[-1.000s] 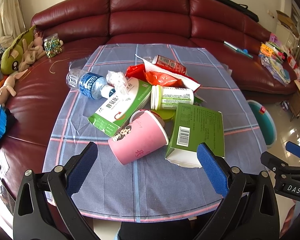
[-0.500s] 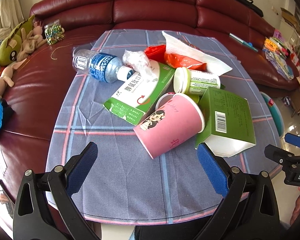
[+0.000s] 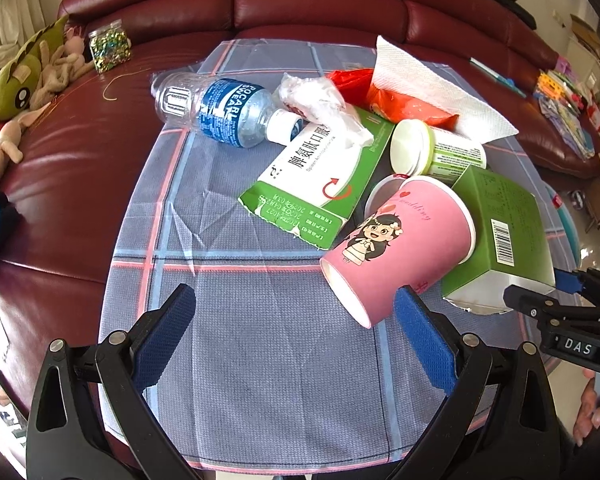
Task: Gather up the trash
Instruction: 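Grasp the pink paper cup with the left tool while the right tool grasps the green box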
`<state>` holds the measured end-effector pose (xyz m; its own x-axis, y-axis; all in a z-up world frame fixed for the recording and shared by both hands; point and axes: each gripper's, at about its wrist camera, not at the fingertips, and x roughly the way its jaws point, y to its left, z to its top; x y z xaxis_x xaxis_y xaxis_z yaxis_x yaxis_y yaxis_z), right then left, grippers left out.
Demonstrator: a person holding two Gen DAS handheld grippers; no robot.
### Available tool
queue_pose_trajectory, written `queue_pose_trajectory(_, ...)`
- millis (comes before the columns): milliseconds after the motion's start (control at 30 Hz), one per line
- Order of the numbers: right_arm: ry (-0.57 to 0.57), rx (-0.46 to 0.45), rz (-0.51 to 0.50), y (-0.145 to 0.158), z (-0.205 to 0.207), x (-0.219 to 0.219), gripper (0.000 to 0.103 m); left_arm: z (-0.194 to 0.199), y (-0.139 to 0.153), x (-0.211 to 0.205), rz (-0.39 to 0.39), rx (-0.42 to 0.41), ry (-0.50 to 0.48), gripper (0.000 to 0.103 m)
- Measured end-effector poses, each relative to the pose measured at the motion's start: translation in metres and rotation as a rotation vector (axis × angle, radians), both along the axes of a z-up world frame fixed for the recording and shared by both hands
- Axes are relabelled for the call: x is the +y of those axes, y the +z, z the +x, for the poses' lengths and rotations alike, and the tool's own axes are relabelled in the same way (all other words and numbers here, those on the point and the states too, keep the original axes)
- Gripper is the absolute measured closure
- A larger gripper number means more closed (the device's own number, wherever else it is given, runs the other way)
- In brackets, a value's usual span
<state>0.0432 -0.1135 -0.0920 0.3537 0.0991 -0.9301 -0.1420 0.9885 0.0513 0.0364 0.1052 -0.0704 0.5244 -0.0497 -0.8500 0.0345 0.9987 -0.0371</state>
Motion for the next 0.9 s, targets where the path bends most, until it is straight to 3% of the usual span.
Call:
queue_pose_trajectory(33, 0.006, -0.002, 0.006, -0.001, 0.001, 0.001, 0.065, 0.003, -0.001, -0.002, 0.001, 0.003, -0.021, 0.004)
queue_pose_trajectory(167, -0.021, -0.042, 0.02, 0.005, 0.003, -0.008, 0.08, 0.014, -0.005, -0.016, -0.005, 0.003, -0.105, 0.004)
queue_pose_trajectory(333, -0.103, -0.05, 0.075, 0.012, 0.004, -0.037, 0.08, 0.021, -0.01, -0.04, -0.032, 0.016, -0.204, 0.004)
queue_pose_trajectory(433, -0.145, -0.048, 0.099, 0.015, 0.002, -0.056, 0.08, 0.017, -0.011, -0.056, -0.038, 0.021, -0.258, 0.02)
queue_pose_trajectory(500, -0.173, -0.051, 0.109, 0.016, 0.001, -0.067, 0.08, 0.013, -0.011, -0.067, -0.048, 0.037, -0.293, 0.024)
queue_pose_trajectory(700, -0.226, -0.073, 0.126, 0.023, -0.004, -0.092, 0.084, 0.001, -0.012, -0.095, -0.029, 0.062, -0.375, 0.023)
queue_pose_trajectory(767, -0.245, -0.077, 0.131, 0.025, -0.004, -0.101, 0.091, 0.001, -0.013, -0.099, 0.003, 0.063, -0.382, 0.022)
queue_pose_trajectory(833, -0.256, -0.084, 0.126, 0.025, -0.006, -0.108, 0.095, 0.006, -0.016, -0.1, 0.05, 0.062, -0.366, 0.012)
queue_pose_trajectory(900, -0.259, -0.085, 0.131, 0.024, -0.007, -0.112, 0.097, 0.011, -0.019, -0.101, 0.065, 0.073, -0.365, 0.01)
